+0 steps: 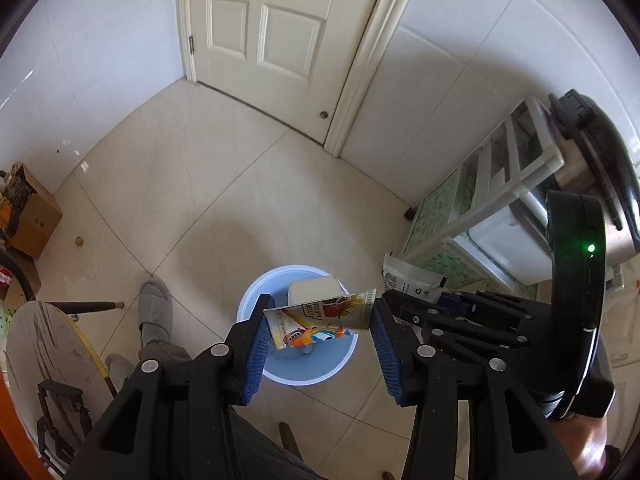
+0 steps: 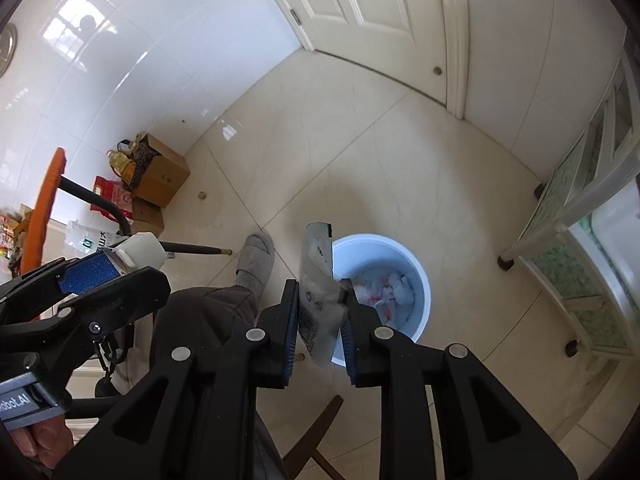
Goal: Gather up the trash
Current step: 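Open both grippers to drop the packet and sachet into the bucket, then move both grippers back to the trash pile on the orange table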
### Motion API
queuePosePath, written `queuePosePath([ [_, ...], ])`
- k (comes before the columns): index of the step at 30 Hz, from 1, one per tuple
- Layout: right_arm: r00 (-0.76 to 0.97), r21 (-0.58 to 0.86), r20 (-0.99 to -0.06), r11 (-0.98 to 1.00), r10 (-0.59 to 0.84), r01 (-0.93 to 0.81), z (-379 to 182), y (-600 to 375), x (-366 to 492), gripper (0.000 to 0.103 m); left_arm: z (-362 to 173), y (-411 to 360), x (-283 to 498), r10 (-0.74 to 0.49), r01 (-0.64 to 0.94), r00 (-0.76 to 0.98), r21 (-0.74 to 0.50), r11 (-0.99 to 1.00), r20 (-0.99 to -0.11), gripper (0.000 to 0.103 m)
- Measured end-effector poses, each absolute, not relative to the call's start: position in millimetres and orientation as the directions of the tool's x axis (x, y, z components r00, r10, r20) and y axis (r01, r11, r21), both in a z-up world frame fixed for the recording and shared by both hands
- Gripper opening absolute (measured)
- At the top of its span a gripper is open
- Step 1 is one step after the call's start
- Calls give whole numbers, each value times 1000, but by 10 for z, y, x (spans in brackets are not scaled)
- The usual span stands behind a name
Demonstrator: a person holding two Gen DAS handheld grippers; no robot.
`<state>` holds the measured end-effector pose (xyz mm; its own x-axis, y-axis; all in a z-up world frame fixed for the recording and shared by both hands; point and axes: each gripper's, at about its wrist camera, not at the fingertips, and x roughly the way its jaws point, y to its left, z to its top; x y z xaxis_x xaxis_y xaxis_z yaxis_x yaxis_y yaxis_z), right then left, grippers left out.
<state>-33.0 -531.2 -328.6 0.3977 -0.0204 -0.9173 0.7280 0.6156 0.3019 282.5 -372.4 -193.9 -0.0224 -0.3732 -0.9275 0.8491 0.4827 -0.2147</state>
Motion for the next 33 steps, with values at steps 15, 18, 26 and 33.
queuePosePath([
  [15, 349, 254, -935, 579, -58, 775, -3433, -5355, -340, 103, -2051, -3841, 2871, -346, 852, 95, -104, 513, -933, 80],
  [18, 335, 235, -940, 578, -71, 781, -3404, -5341, -336, 103, -1982, -3794, 2821, -358, 847, 126, -87, 524, -925, 81],
  [26, 354, 229, -929, 589, -105, 775, -3157, -5246, -284, 103, -1647, -3516, 2626, -413, 840, 189, -71, 538, -891, 84],
  [33, 420, 241, -895, 630, -150, 738, -2654, -5088, -142, 103, -1119, -2957, 2534, -503, 817, 257, -92, 569, -825, 85],
])
